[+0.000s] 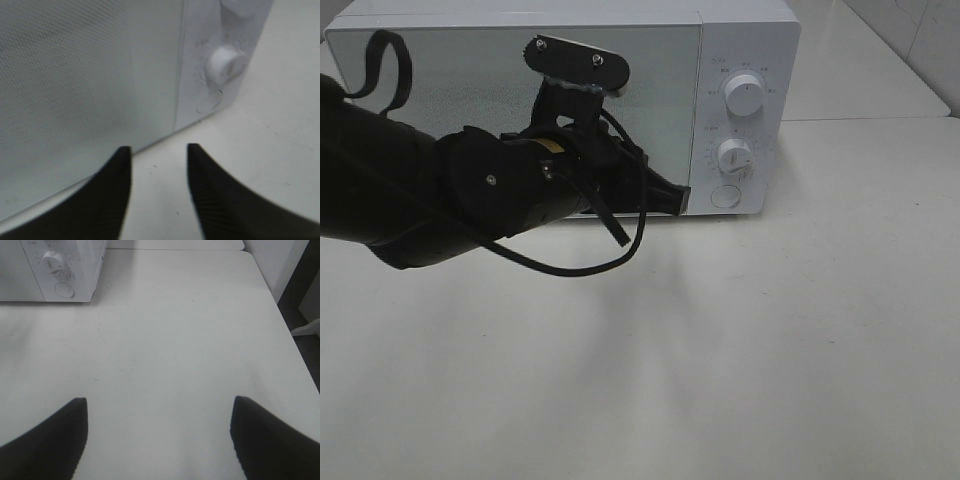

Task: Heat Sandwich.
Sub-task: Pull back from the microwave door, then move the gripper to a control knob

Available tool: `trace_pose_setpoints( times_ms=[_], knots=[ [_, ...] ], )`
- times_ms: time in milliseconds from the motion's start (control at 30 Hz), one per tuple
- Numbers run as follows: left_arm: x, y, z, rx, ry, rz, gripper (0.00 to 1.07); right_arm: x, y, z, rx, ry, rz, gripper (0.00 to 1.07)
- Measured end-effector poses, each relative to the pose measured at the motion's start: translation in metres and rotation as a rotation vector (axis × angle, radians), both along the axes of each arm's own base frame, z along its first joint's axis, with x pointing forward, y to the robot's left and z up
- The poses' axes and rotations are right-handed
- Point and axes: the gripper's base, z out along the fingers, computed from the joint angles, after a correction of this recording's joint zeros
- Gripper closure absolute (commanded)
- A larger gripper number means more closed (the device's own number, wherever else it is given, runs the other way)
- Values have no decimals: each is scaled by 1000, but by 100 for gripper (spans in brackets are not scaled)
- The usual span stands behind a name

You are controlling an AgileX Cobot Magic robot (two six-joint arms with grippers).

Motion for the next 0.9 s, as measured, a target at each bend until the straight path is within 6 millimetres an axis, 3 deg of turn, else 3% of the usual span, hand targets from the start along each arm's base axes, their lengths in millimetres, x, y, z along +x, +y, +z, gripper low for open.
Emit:
trace_pose_setpoints(
  times_ms=[33,67,500,700,767,867,900],
  knots=[
    [-3,1,0,5,17,-12,9,0,0,0,0,0,0,31],
    [-6,2,0,7,38,-25,5,0,0,0,0,0,0,31],
    [-35,25,15,32,230,-180,8,0,0,0,-1,0,-1,31],
    [-32,57,24,61,410,-245,8,0,0,0,-1,0,-1,31],
    [-28,79,29,65,499,-248,8,0,0,0,-1,0,-1,31],
    [-26,94,32,64,544,-241,8,0,0,0,-1,0,-1,31],
    [-24,108,36,61,585,-232,8,0,0,0,-1,0,-1,31]
  ],
)
